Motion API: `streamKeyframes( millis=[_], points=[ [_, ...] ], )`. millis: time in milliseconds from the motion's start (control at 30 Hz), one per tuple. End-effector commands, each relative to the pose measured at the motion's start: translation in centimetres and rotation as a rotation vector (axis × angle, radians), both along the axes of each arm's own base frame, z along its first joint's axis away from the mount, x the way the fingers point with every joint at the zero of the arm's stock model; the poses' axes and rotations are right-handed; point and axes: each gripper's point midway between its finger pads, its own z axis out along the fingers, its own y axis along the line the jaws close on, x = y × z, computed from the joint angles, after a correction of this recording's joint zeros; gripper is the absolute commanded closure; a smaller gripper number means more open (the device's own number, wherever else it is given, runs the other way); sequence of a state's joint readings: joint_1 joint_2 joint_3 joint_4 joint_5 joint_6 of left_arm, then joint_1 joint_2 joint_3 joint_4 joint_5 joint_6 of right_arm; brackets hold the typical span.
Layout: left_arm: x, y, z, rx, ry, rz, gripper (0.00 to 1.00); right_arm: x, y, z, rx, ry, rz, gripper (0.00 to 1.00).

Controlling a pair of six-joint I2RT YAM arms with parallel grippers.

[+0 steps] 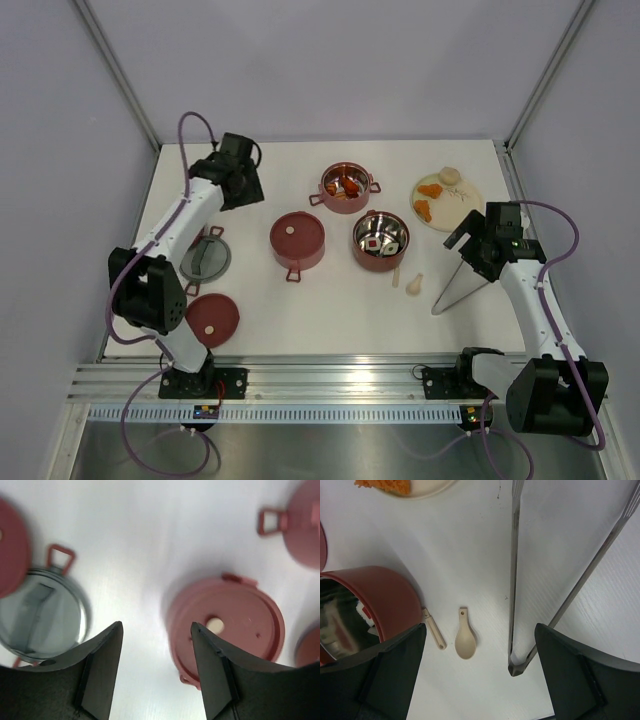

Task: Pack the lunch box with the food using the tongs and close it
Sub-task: Pick up the box lid from the center of the board.

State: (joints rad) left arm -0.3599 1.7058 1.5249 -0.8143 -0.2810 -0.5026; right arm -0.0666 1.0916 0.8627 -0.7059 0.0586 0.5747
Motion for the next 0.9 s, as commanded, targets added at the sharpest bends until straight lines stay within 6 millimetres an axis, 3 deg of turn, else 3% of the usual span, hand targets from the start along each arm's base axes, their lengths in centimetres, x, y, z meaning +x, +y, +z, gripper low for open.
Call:
streamKeyframes(
  millis=[0,67,100,167,200,267,367,500,867],
  points=[
    [0.2,6.1,1.5,-0.026,-0.005,0.130,0.39,0.8,0.0,0.7,-0.009,-0.040,0.025,0.03],
    [-0.7,8.3,-0.1,-0.069,0.048,0.199,0.37,0.8,-0.1,0.7,-0.014,-0.039,0.031,0.02],
    [-0.7,11.1,-0.5,-0.099,0.048,0.282,0.36,0.9,0.0,0.7,-0.011,-0.041,0.035,0.03],
    [-1.3,13.4,-1.8,-0.176,0.070,0.378,0.35,1.1,0.2,0.8,-0.006,-0.048,0.047,0.02],
    [-2.3,16.2,-3.0,-0.192,0.095,0.468,0.34,1.2,0.3,0.9,-0.003,-0.052,0.050,0.03],
    [-3.1,19.4,-4.0,-0.221,0.096,0.601,0.34,1.5,0.5,0.9,0.003,-0.056,0.069,0.02],
    [-4.4,22.1,-5.7,-0.221,0.124,0.719,0.26,1.9,0.5,0.9,-0.001,-0.054,0.077,0.02],
    [-4.2,23.4,-6.9,-0.241,0.121,0.764,0.26,2.3,1.1,0.7,0.029,-0.057,0.103,0.02],
    [-2.8,24.2,-10.9,-0.265,0.157,0.849,0.38,2.9,1.3,-0.1,0.037,-0.038,0.122,0.02]
  ],
)
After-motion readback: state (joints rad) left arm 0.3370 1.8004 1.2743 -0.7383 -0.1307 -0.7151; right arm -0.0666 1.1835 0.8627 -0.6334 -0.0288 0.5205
